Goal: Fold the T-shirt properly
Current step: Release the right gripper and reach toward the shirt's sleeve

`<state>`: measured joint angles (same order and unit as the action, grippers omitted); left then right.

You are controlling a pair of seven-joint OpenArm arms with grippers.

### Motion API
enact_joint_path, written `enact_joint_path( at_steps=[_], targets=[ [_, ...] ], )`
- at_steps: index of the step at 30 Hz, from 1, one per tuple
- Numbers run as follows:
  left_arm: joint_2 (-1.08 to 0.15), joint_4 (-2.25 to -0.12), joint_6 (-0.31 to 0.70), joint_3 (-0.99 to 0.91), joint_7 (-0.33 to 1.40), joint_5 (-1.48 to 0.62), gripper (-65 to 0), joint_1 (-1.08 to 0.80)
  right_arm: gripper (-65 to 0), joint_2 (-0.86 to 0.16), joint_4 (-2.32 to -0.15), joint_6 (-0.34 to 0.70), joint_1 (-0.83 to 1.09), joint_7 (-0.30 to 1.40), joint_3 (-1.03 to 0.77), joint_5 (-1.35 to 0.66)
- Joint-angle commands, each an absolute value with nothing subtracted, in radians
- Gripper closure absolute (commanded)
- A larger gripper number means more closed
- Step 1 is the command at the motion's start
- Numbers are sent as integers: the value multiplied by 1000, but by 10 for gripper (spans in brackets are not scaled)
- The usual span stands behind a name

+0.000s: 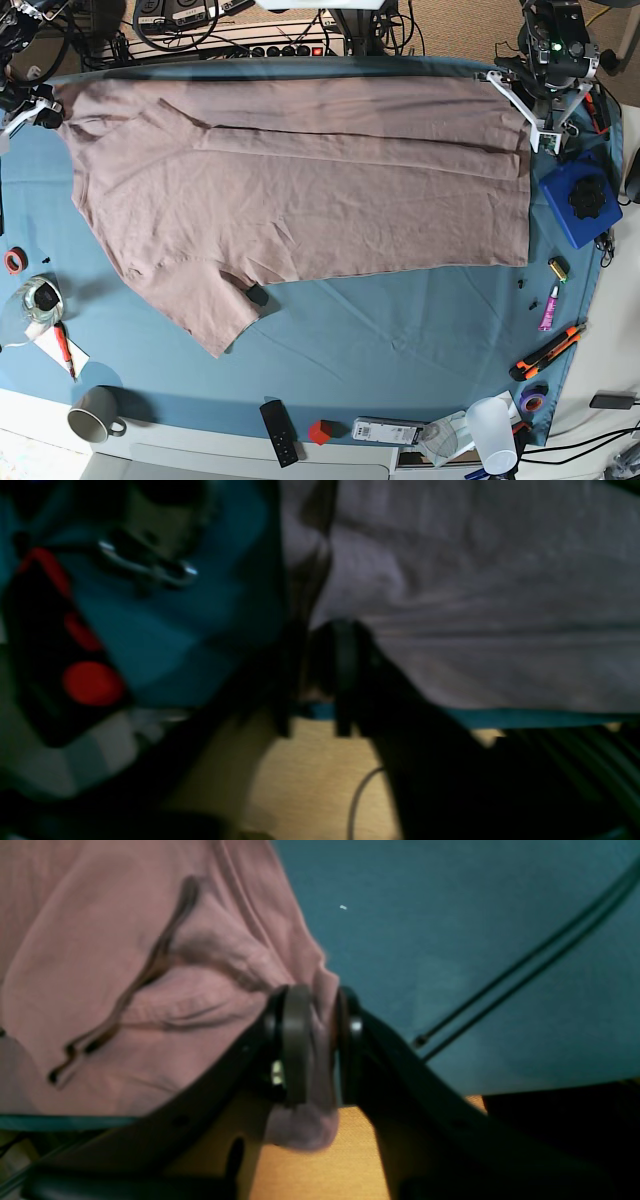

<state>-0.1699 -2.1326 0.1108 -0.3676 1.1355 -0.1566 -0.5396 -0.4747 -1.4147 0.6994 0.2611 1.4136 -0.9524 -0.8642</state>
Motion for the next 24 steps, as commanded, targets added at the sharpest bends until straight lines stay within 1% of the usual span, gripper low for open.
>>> enact_joint_path(
  at_steps=[1,3,8,12,17,21,24],
  targets=[
    [-178,-2149,113,-372,1121,-152,-183,-543,-112,-509,-1432,698,260,1396,-963,-895],
    [-178,-2151,113,-372,1122,-142,-205,-543,-112,-525,-1433,698,260,1396,-963,-928],
    [-178,-2180,112,-372,1136,-74,-205,-549,-112,-588,-1433,683,260,1396,-964,-1032],
    [-178,-2231,95,-372,1119,-51,-205,-549,-112,-626,-1433,684,233,1396,-964,-1039],
    [-178,-2276,44,-371,989,-62,-205,-548,-112,-632,-1433,685,161,1396,-964,-1077],
    [-178,-2282,72,-369,917,-135,-205,-539,-112,-632,-1433,692,86,1396,-963,-1100],
    [-178,-2281,130,-369,918,-243,-204,-514,-112,-629,-1432,677,1,1396,-957,-1006]
  ],
)
